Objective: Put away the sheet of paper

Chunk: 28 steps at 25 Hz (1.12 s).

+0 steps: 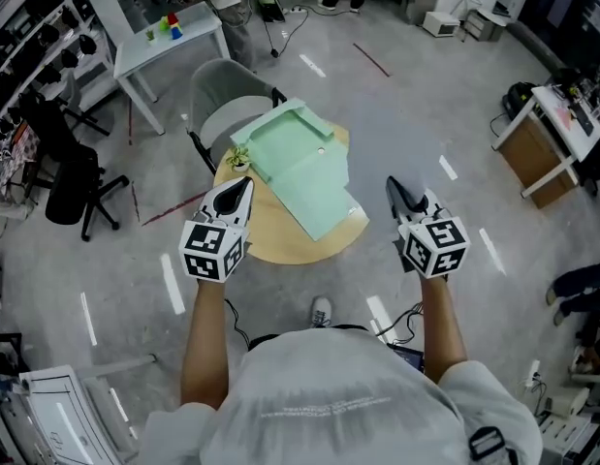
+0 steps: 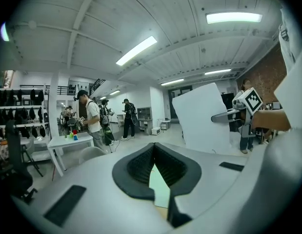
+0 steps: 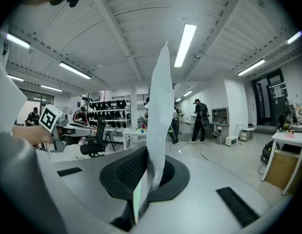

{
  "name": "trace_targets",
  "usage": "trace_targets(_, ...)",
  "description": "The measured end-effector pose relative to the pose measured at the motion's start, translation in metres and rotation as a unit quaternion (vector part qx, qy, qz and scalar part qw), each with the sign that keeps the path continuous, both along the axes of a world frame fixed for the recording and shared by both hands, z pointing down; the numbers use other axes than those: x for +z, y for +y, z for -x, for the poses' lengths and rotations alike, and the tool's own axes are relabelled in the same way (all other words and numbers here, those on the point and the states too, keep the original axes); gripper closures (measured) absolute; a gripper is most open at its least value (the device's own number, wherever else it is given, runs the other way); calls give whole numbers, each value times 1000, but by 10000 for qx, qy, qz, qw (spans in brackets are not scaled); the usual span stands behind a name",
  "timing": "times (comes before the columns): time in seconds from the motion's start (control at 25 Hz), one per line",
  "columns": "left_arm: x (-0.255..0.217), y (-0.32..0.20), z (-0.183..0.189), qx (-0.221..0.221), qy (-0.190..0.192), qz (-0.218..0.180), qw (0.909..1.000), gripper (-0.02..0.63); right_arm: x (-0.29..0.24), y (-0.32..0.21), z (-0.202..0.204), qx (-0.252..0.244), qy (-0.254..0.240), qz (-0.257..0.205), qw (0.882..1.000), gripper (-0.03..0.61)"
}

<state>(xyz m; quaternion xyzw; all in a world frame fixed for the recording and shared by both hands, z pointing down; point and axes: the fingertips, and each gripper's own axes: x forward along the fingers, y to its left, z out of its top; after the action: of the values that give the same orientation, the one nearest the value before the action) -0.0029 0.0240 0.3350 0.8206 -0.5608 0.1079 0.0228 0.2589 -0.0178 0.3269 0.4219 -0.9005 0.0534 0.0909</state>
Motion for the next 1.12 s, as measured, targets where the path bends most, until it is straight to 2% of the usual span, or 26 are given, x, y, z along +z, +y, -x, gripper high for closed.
trace_targets(0.08,2,-11,-5,-42,10,3,10000,595,3,-16,-6,-30,-56,73,10000,551)
trace_targets(0.32,17,-44,-8,-133,-291,170,9993,595,20,-51,-6,-219,-178,314,9991,551)
trace_targets(0.48,29,-61,-2,-203,-253,307,9990,595,40,-66,5,-360,-252,619,9971,549)
trace_targets(0.64,42,-81,9,-212,-163,424,9987,595,62,-80,15,-269,-578,1031,9926,549)
trace_targets(0.92,51,-127,29,71,-161,532,9984,595,94,-111,33,272,-1203,1734,9771,549)
trace_targets(1.12,69,-163,62,204,-121,731,9970,595,120,-142,50,745,-1853,2199,9549,549)
